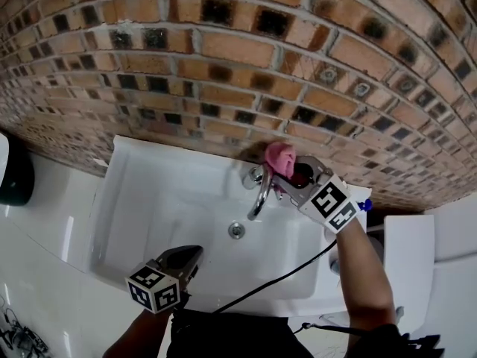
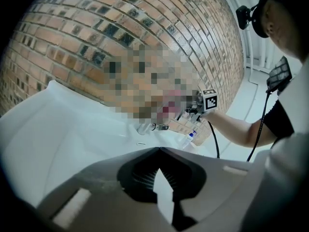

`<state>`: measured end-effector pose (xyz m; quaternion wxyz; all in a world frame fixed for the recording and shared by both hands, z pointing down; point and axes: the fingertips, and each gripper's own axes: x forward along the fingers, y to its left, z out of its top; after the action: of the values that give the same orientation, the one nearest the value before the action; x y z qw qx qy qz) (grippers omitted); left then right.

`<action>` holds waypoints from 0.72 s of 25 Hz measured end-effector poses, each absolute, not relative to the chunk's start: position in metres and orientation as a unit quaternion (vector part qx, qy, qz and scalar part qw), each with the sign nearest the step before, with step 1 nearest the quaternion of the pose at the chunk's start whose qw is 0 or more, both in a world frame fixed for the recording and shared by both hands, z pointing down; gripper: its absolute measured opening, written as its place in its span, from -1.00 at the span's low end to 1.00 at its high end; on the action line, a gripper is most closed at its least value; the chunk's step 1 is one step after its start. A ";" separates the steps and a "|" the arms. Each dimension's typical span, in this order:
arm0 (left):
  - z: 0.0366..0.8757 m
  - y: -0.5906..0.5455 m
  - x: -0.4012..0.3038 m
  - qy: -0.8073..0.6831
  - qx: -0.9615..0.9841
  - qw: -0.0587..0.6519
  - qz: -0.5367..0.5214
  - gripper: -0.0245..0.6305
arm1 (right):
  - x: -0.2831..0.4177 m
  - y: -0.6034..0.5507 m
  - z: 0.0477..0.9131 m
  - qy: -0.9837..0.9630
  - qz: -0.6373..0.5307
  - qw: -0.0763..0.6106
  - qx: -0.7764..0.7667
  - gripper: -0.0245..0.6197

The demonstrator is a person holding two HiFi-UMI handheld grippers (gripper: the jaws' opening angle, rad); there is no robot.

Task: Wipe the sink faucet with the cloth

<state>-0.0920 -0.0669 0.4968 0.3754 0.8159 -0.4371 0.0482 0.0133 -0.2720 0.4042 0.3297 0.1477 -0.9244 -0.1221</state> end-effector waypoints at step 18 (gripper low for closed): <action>0.485 -0.023 -0.119 -0.408 0.840 0.353 0.056 -0.91 | 0.000 -0.160 0.399 -0.830 -0.320 0.418 0.184 -0.63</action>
<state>-0.1185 -0.0230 0.4853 0.3535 0.8398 -0.4082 0.0560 -0.0004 -0.1596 0.3991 0.4177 0.1836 -0.8302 -0.3202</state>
